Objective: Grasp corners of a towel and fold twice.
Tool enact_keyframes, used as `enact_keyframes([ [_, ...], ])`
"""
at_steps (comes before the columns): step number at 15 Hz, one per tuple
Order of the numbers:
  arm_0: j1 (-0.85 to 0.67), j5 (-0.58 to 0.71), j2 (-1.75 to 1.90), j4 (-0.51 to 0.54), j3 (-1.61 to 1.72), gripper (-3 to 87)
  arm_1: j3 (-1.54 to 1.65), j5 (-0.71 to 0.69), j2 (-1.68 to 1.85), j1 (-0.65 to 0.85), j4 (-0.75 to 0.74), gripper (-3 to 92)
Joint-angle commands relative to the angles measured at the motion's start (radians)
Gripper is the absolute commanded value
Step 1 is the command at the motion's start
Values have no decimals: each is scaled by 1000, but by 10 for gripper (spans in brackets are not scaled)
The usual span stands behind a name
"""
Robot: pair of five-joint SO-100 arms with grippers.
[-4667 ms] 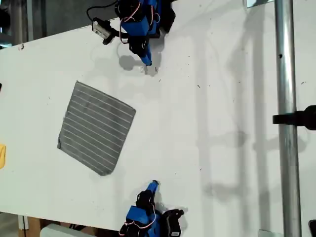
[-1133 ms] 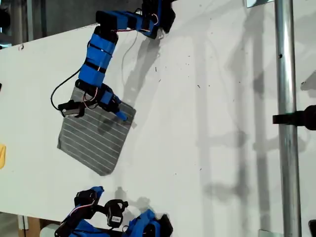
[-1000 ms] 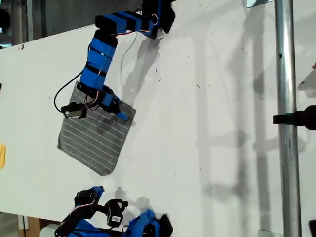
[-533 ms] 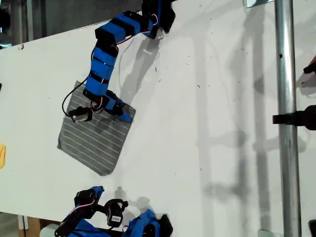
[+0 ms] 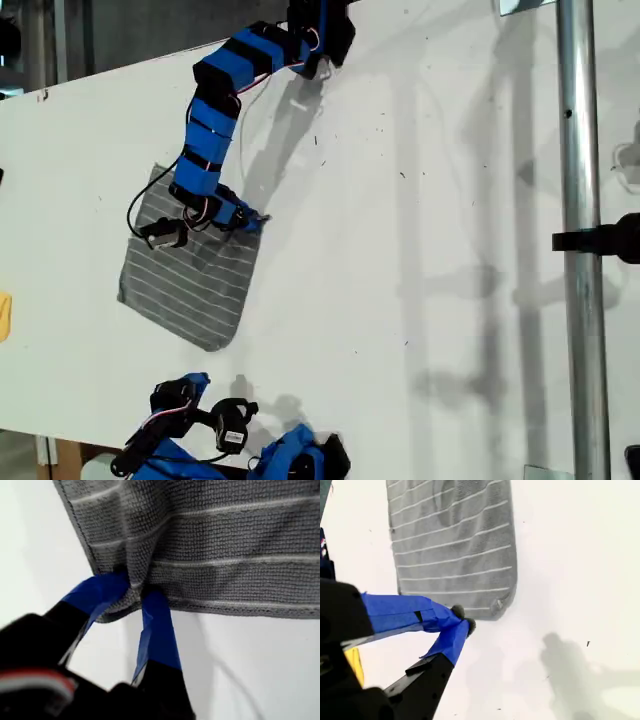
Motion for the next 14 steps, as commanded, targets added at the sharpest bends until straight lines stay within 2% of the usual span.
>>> enact_keyframes([
  [1,-31,8,-34,-31,-9,-20,-8,-3,5,3,15,-2],
  [2,-41,5,-67,-34,-12,-2,-8,-2,6,-3,14,-2],
  [4,-43,12,-161,-5,-40,178,-8,0,9,-8,14,-2],
  [5,-37,-17,-186,6,-41,299,-6,0,11,-11,14,-2],
  [6,-31,-14,-190,5,-44,352,-6,3,14,-12,14,-2],
  [10,-52,41,-242,0,-161,359,-6,11,37,-23,9,-2],
  [14,-95,104,-511,-17,-331,352,-3,15,54,-32,14,-2],
])
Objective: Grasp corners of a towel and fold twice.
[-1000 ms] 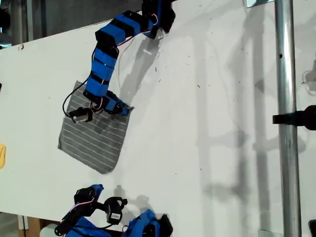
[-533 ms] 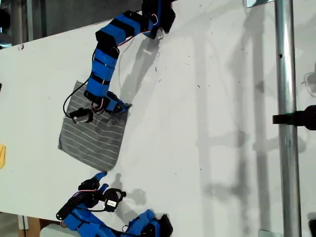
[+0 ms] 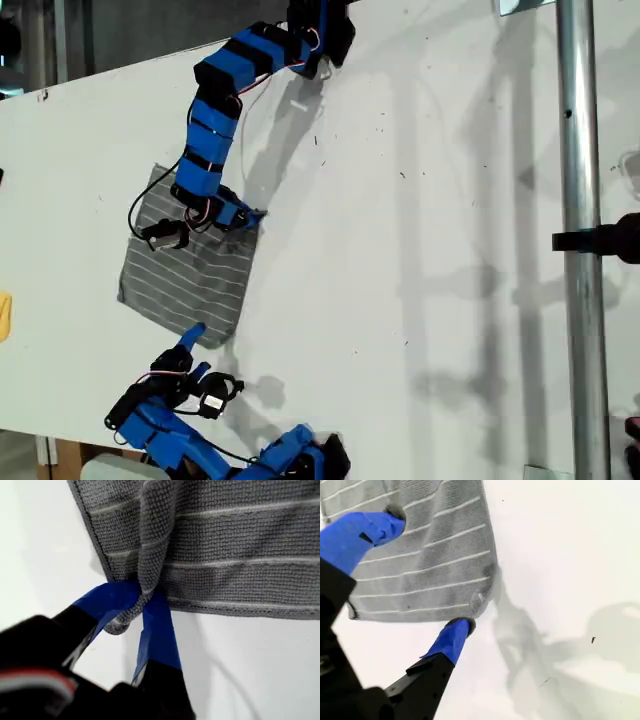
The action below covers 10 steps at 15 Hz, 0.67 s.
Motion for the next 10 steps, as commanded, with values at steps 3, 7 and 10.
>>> enact_keyframes([
  [3,-58,43,-233,-43,-198,352,2,20,63,-26,14,-2],
  [7,-84,49,-439,-69,-337,352,15,23,92,-34,15,-2],
  [10,-110,44,-528,-92,-347,352,34,23,112,-32,15,-2],
])
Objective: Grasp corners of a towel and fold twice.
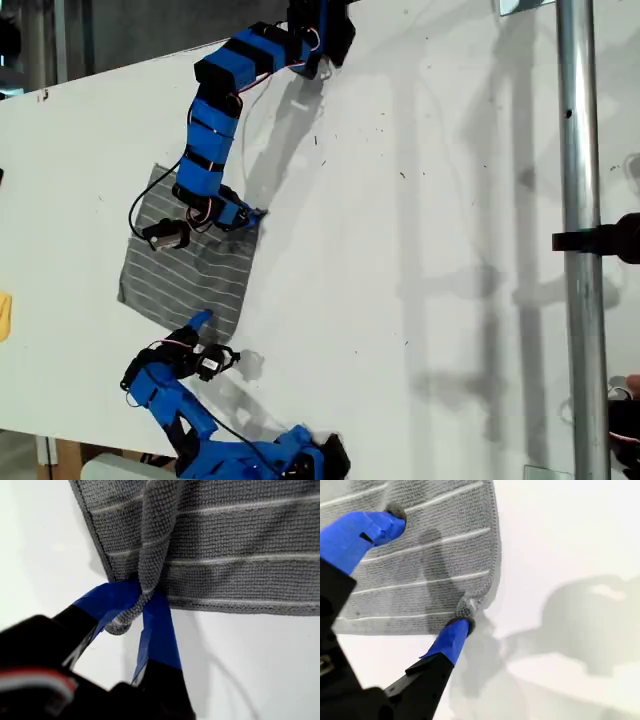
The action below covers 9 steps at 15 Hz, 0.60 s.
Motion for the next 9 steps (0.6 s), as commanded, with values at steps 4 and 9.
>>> enact_keyframes([
  [4,-43,-29,-120,9,-81,203,-3,15,83,-17,12,-2],
  [9,0,-31,-95,28,-80,-28,14,21,91,-9,9,-2],
])
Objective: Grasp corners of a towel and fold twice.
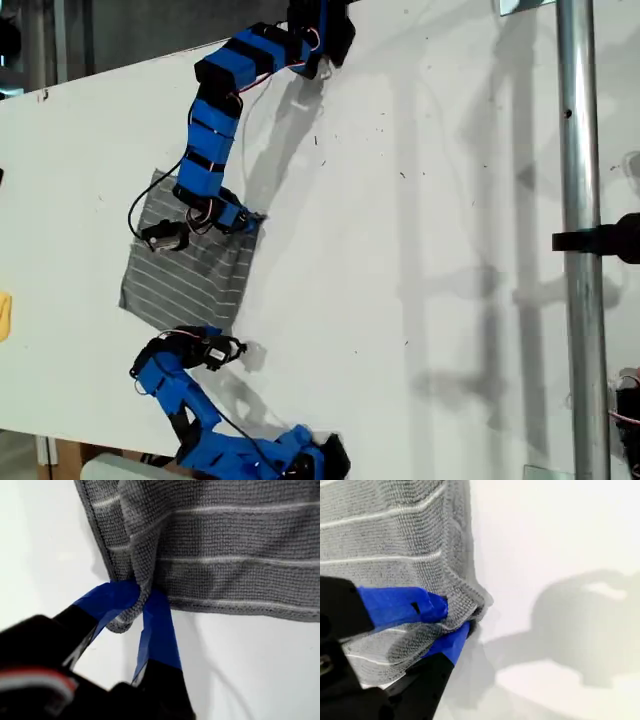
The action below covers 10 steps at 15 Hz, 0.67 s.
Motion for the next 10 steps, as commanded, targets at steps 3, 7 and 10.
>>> enact_keyframes([
  [3,83,-34,86,95,-3,-29,46,41,115,-29,17,-2],
  [7,351,-107,267,163,132,-29,295,132,360,-112,14,-2],
  [10,595,-272,538,143,414,-29,500,244,592,-252,20,-2],
])
